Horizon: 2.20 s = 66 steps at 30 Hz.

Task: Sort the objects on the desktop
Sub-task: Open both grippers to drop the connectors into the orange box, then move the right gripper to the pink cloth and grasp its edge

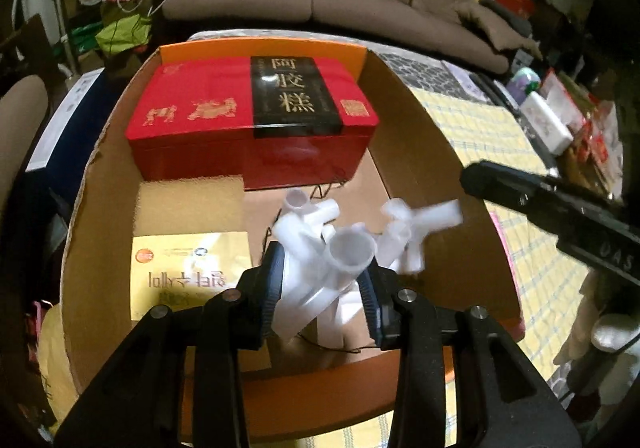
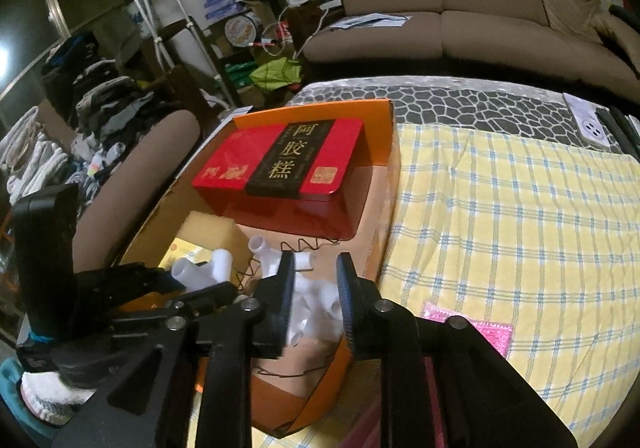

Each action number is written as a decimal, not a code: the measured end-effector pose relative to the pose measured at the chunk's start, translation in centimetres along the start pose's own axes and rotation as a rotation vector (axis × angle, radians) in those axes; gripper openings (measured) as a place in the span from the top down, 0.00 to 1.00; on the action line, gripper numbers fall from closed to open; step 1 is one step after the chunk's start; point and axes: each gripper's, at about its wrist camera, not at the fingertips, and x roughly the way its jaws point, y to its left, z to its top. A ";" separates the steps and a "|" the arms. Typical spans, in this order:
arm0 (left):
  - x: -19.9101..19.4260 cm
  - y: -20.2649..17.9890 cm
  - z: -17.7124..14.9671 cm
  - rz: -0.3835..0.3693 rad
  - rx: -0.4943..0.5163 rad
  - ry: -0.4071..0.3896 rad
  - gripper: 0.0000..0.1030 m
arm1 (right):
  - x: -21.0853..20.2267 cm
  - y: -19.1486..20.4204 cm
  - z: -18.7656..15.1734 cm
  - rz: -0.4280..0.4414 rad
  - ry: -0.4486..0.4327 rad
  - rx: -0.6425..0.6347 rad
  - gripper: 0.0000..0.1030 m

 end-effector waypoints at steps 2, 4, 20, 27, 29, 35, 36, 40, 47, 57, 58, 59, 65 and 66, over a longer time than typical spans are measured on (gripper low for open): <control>-0.5 0.4 0.2 -0.015 -0.020 -0.018 0.35 | -0.3 -0.1 0.1 -0.001 -0.008 0.003 0.60; -1.0 0.9 0.4 -0.031 -0.043 -0.039 0.20 | -0.8 -0.4 0.3 -0.001 -0.019 0.009 0.57; -2.6 -2.4 0.2 -0.059 0.027 -0.098 0.00 | -5.4 -7.1 -0.2 -0.102 -0.059 0.120 0.19; -4.1 -5.2 -0.7 -0.070 0.076 -0.129 0.00 | -5.9 -8.9 -1.6 -0.164 -0.015 0.134 0.18; -4.5 -6.3 -1.2 -0.067 0.103 -0.138 0.00 | -6.0 -9.6 -2.1 -0.180 0.002 0.142 0.18; -4.4 -9.0 -4.2 -0.117 0.095 -0.101 0.00 | -5.6 -10.9 -3.6 -0.220 0.053 0.150 0.19; -4.4 -9.5 -4.7 -0.116 0.102 -0.098 0.00 | -5.5 -11.1 -3.8 -0.221 0.060 0.151 0.21; -4.3 -11.4 -6.7 -0.111 0.127 -0.096 0.01 | -5.1 -11.7 -4.6 -0.223 0.089 0.151 0.27; -2.1 -13.3 -9.8 -0.124 0.134 -0.026 0.08 | -3.6 -12.4 -6.0 -0.174 0.160 0.164 0.50; 1.8 -14.5 -10.2 -0.116 0.144 0.052 0.17 | -2.1 -12.2 -7.3 -0.078 0.213 0.179 0.68; 2.1 -14.7 -10.3 -0.118 0.142 0.061 0.19 | -1.9 -12.3 -7.5 -0.065 0.220 0.186 0.70; 2.5 -14.8 -10.3 -0.120 0.140 0.069 0.19 | -1.8 -12.3 -7.7 -0.050 0.225 0.195 0.72; 4.1 -15.3 -10.2 -0.088 0.162 0.083 0.36 | -0.9 -13.0 -8.8 -0.020 0.284 0.220 0.71; 4.4 -15.4 -10.3 -0.076 0.168 0.089 0.41 | -0.9 -13.1 -8.9 -0.010 0.284 0.227 0.71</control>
